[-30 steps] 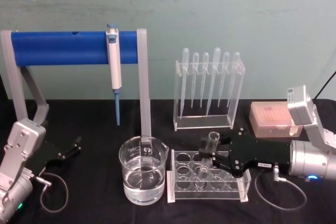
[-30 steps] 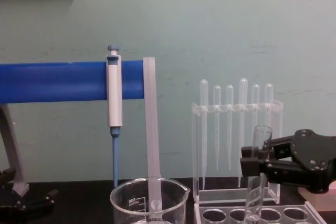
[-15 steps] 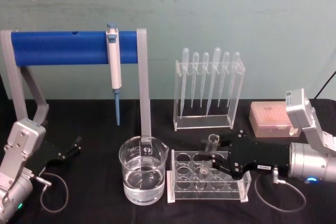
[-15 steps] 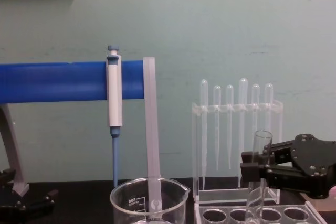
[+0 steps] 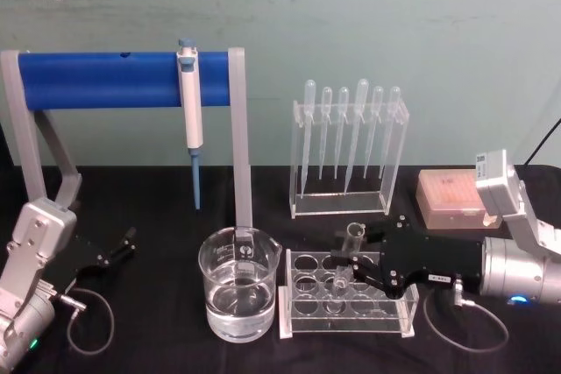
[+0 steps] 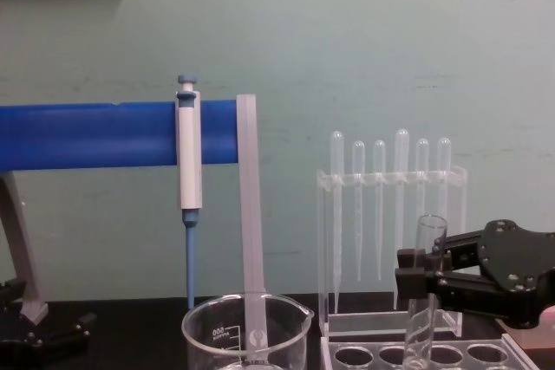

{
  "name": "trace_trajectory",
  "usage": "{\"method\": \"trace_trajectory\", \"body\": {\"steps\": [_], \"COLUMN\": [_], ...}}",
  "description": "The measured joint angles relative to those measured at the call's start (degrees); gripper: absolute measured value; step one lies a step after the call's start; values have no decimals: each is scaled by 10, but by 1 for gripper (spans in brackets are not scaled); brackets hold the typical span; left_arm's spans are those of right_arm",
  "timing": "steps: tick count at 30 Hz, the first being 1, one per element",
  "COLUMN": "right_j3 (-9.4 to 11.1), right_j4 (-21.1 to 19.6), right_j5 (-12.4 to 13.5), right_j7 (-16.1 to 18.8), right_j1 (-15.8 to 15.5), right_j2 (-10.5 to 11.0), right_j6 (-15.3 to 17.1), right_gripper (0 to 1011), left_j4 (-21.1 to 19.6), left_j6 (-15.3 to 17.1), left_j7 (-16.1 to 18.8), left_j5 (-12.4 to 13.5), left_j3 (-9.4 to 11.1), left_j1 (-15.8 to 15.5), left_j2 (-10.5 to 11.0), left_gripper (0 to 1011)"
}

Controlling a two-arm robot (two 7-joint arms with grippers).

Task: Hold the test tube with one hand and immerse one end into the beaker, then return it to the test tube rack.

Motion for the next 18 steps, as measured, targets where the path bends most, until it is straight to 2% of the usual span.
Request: {"method": "trace_trajectory", "body": {"steps": [18], "right_j3": [5], "right_j4": [17], "right_j5": [1], "right_j7": [0], "right_j1": [-6], "right_j2": [-10], "right_j6": [-12], "right_gripper": [226], "left_j4": [0], "left_j6": [0], "left_j7": [0], "left_j5": [0], "left_j3": [0], "left_j1": [0], "left_j2": [0], "left_gripper": [1000]}}
